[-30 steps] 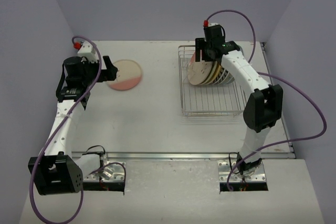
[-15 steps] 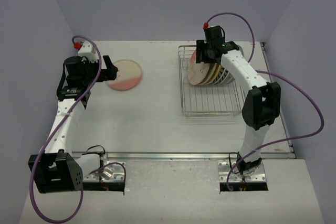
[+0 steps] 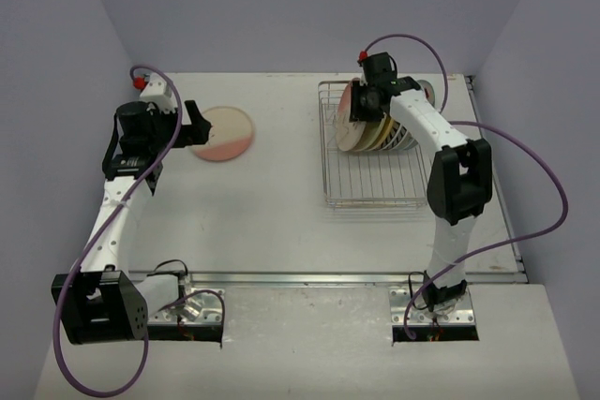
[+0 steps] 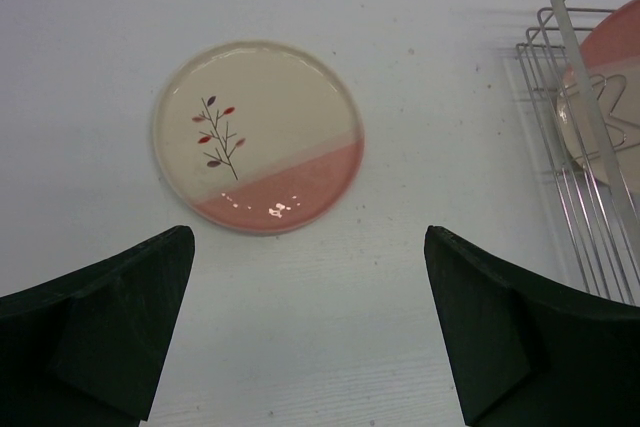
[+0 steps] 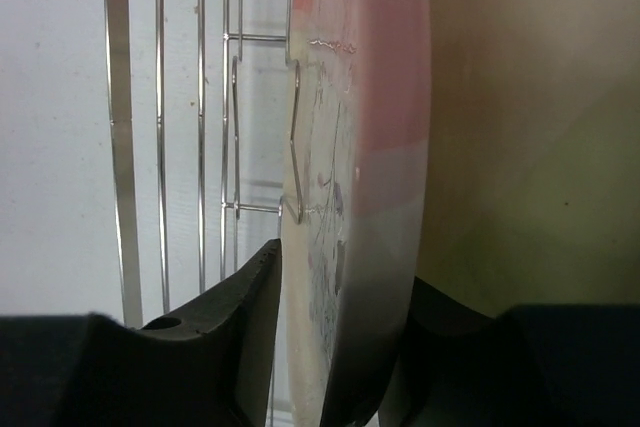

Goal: Unload the plates from the dish rack

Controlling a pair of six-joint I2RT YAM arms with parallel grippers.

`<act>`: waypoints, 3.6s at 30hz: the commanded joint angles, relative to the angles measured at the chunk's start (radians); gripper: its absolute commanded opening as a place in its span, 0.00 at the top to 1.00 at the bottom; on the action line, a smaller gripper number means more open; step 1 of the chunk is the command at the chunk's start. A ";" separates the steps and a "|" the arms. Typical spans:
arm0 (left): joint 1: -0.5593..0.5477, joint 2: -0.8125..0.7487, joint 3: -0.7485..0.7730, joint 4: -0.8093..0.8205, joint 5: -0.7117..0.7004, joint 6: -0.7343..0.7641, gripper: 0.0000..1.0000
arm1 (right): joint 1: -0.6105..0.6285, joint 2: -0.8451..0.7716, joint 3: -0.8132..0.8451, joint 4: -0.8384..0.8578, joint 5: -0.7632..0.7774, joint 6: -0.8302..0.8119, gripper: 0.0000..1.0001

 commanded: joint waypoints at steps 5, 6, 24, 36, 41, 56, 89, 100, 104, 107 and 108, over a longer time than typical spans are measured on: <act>-0.004 0.001 -0.008 0.052 0.004 -0.005 0.03 | 0.007 -0.060 0.020 0.020 -0.051 0.010 0.77; -0.004 0.001 -0.008 0.052 0.004 -0.007 0.03 | 0.007 -0.073 0.020 0.020 -0.052 0.010 0.79; -0.004 0.002 0.031 0.011 -0.021 -0.006 0.00 | 0.003 -0.224 0.139 0.019 -0.050 -0.013 1.00; -0.003 0.006 0.082 0.000 0.230 -0.046 0.00 | -0.055 -0.372 0.157 0.038 -0.201 -0.031 1.00; -0.003 -0.027 0.057 0.166 0.641 -0.215 0.00 | -0.129 -0.433 0.021 0.181 -0.642 0.113 1.00; -0.090 0.062 0.002 0.267 0.865 -0.394 0.02 | 0.021 -0.499 -0.304 0.579 -1.233 0.329 1.00; 0.225 0.191 -0.061 0.436 0.910 -0.652 1.00 | 0.080 -0.453 -0.298 0.288 -0.832 0.115 0.01; 0.334 0.567 0.182 0.317 0.738 -0.561 1.00 | 0.045 -0.507 -0.345 0.271 -0.771 0.086 0.01; 0.335 0.670 0.258 0.337 0.708 -0.560 1.00 | 0.035 -0.515 -0.358 0.270 -0.772 0.083 0.01; 0.334 0.731 0.304 0.339 0.708 -0.562 1.00 | 0.033 -0.514 -0.361 0.270 -0.774 0.083 0.01; 0.335 0.746 0.314 0.339 0.708 -0.560 1.00 | 0.032 -0.514 -0.362 0.270 -0.774 0.083 0.01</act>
